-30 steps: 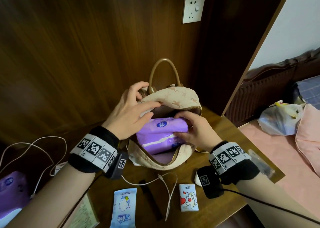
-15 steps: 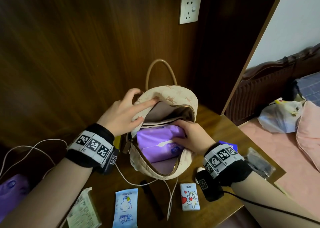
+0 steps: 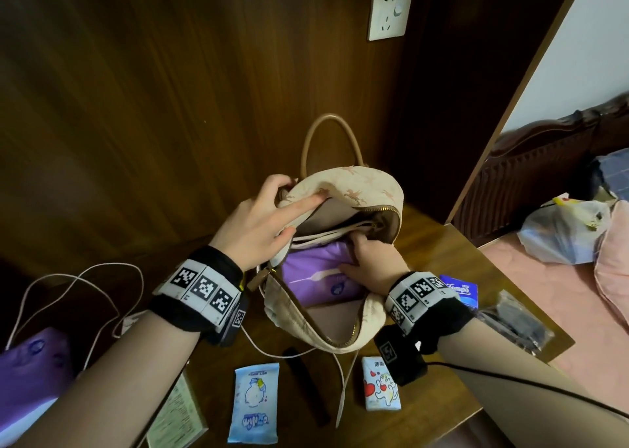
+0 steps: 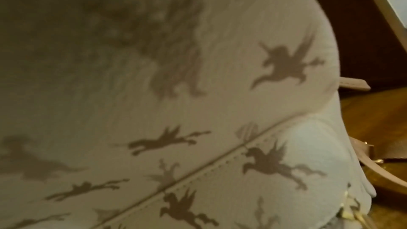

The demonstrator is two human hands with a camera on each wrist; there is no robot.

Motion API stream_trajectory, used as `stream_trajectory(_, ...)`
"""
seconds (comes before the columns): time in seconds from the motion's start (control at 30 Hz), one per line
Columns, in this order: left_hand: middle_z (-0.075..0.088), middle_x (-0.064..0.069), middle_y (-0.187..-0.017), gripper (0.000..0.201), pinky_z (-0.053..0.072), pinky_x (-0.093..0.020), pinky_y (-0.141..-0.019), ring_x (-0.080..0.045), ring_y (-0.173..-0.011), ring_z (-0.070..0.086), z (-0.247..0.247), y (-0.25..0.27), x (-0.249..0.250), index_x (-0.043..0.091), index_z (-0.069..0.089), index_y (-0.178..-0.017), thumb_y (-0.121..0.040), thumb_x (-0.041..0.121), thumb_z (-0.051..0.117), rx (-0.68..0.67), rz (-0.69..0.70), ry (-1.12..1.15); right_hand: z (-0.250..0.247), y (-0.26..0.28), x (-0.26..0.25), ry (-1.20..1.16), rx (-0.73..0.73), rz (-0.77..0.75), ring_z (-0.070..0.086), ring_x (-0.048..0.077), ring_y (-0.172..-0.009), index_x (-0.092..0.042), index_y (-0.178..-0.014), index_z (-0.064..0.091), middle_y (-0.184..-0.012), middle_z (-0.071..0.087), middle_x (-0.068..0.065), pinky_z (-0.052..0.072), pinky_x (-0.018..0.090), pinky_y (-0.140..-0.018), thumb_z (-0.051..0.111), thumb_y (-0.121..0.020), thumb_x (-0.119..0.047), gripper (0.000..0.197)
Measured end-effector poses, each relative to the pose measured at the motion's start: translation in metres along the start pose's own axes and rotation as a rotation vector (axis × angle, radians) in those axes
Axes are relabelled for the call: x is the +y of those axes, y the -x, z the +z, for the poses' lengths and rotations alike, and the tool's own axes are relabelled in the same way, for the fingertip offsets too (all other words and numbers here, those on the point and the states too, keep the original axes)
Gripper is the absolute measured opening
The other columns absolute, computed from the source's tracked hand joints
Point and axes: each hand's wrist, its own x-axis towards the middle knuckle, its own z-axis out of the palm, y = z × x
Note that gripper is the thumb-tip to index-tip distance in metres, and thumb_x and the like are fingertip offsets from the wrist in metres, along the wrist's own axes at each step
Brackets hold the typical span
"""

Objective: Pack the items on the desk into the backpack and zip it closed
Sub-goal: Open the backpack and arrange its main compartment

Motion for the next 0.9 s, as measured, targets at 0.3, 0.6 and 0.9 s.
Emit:
stream_trajectory(0.3, 0.034, -0.007, -0.131, 0.077, 0.055, -0.038, -0.06, -0.033, -0.073, 0.06, 0.005, -0.001, 0.005, 0.045, 0.034, -0.139, -0.079, 0.012, 0.069, 0.002, -0.018, 0.018, 0.015, 0.003, 0.004, 0.106, -0.071, -0.054, 0.056, 0.032, -0.109, -0.014, -0.117, 0.051, -0.116, 0.062, 0.013, 0.044, 0.035, -0.084, 0.045, -0.092, -0.032, 0.031)
stream_trajectory(0.6, 0.031, -0.005, -0.129, 0.075, 0.054, -0.034, -0.053, -0.027, -0.07, 0.057, 0.003, 0.006, 0.012, 0.042, 0.04, -0.138, -0.077, 0.01, 0.071, 0.027, 0.022, 0.011, 0.028, 0.004, 0.006, 0.267, -0.16, -0.147, 0.058, 0.027, -0.109, -0.021, -0.113, 0.057, -0.113, 0.065, 0.009, 0.035, 0.032, -0.092, 0.03, -0.097, -0.045, 0.039)
stream_trajectory(0.9, 0.03, -0.003, -0.129, 0.084, 0.057, -0.041, -0.052, -0.033, -0.073, 0.06, -0.001, 0.007, 0.01, 0.047, 0.034, -0.136, -0.071, 0.013, 0.075, -0.003, 0.023, -0.008, 0.034, 0.004, 0.001, 0.35, -0.224, -0.09, 0.06, 0.026, -0.11, -0.006, -0.122, 0.045, -0.108, 0.068, 0.013, 0.033, 0.036, -0.095, 0.026, -0.094, -0.056, 0.06)
